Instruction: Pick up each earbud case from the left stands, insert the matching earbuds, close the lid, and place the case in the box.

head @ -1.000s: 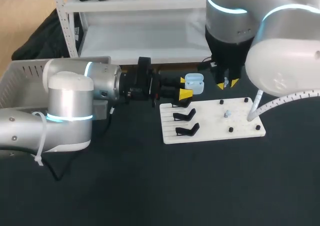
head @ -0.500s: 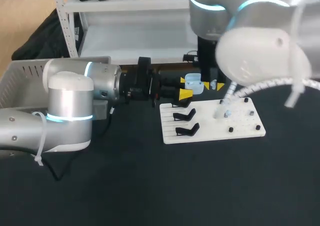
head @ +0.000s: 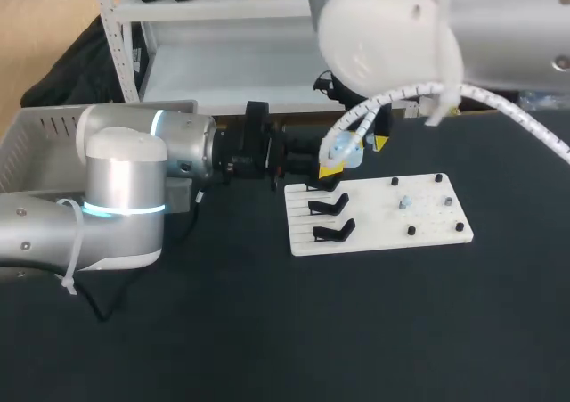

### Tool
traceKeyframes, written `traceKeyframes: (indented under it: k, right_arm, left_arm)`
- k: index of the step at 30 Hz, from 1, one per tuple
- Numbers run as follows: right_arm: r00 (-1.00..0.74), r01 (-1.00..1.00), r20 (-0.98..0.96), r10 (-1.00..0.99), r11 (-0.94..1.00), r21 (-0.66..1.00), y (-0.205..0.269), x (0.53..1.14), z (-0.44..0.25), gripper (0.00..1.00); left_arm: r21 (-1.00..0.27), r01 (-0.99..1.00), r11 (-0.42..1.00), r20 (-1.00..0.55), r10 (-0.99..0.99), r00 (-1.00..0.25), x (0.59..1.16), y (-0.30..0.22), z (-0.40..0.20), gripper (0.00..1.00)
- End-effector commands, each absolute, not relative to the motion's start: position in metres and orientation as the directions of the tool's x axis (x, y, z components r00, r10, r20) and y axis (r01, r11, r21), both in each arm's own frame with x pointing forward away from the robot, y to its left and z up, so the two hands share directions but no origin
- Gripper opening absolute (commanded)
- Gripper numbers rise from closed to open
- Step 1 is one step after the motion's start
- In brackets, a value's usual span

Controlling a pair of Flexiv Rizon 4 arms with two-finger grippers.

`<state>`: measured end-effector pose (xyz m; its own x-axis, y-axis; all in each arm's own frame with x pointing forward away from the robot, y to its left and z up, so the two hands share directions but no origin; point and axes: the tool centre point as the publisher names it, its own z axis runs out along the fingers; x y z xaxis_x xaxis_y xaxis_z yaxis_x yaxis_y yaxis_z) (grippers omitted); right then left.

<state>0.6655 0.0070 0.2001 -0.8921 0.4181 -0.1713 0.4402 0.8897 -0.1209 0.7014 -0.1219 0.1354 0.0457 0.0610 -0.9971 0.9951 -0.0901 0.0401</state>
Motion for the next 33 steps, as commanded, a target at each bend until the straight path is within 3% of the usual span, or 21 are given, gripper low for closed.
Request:
traceKeyframes:
  k: [1,11,33]
  right_arm:
    - [-0.892,0.442,-0.169,0.419,0.887,-0.134,0.009,0.667,0.201,0.00]
    - [-0.835,0.526,-0.214,0.507,0.850,-0.038,0.015,0.672,0.208,0.00]
    - [-0.738,0.662,-0.196,0.645,0.748,-0.031,0.042,0.683,0.201,0.00]
  left_arm:
    - [0.041,0.995,-0.090,-0.997,0.058,0.047,0.702,-0.122,0.134,0.00]
    - [0.041,0.995,-0.090,-0.997,0.058,0.047,0.702,-0.122,0.134,0.00]
    - [0.041,0.995,-0.090,-0.997,0.058,0.047,0.702,-0.122,0.134,0.00]
